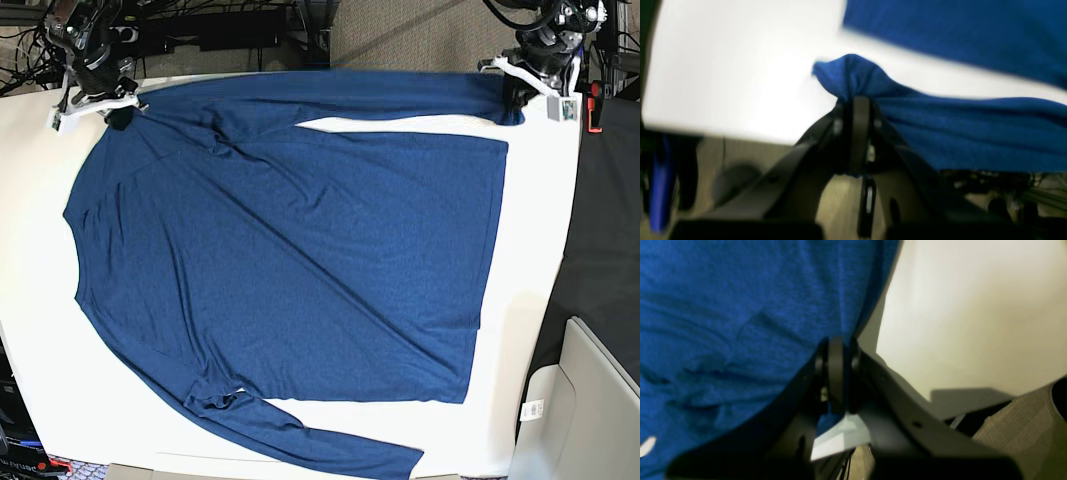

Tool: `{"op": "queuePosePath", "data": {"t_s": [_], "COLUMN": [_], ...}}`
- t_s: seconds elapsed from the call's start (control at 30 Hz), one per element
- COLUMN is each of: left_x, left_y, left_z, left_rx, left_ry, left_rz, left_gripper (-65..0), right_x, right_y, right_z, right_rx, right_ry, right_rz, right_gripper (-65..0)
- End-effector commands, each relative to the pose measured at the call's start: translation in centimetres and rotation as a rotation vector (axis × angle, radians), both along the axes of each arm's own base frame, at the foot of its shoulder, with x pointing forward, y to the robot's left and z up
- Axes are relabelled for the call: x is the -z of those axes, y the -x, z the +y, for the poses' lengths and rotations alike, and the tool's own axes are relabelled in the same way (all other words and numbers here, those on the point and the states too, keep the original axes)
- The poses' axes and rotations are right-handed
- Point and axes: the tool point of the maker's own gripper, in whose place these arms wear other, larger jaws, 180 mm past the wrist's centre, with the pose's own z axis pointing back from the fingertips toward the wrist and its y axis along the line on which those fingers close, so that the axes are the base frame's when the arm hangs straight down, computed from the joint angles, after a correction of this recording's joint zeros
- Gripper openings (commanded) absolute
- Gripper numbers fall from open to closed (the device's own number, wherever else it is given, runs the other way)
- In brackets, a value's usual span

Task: Fold the T-shirt properly
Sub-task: 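Pull both grippers apart to straighten the shirt's shoulder edge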

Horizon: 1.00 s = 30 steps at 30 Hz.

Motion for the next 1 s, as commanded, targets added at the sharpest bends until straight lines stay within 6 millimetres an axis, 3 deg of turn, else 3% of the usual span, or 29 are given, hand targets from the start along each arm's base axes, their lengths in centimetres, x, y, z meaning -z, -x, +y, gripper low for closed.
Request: {"op": "queuePosePath", "data": {"t_s": [0.0, 0.4, 0.53, 0.67, 0.97], "left_x": [-1.0, -5.8, -6.7, -5.8, -0.9], "left_y": [-0.6, -10.1, -12.1, -12.9, -11.6], "left_z": [0.2, -0.4, -0.5, -0.6, 0.0], "left_rx": [0.010, 0.025, 0.027, 0.007, -0.052], "left_ry": [-0.016, 0.001, 0.012, 0.048, 0.111], "left_rz": [-0.031, -0.236, -0.260, -0.242, -0.108], "left_gripper": [-65.0, -65.0, -65.0, -65.0, -62.3], "right_x": [-1.5, -4.5, -5.6, -6.0, -5.9], "right_y": [-1.3, -6.6, -8.0, -8.6, -8.1], "right_z": [-0.3, -0.1, -0.1, -0.1, -0.9], "right_rx": [-0.002, 0.003, 0.004, 0.003, 0.027], "right_ry": [0.010, 0.004, 0.005, 0.006, 0.013], "right_rz": [-0.063, -0.207, -0.249, -0.266, -0.261], "right_gripper": [-64.8, -64.8, -64.8, -64.8, -64.8]}}
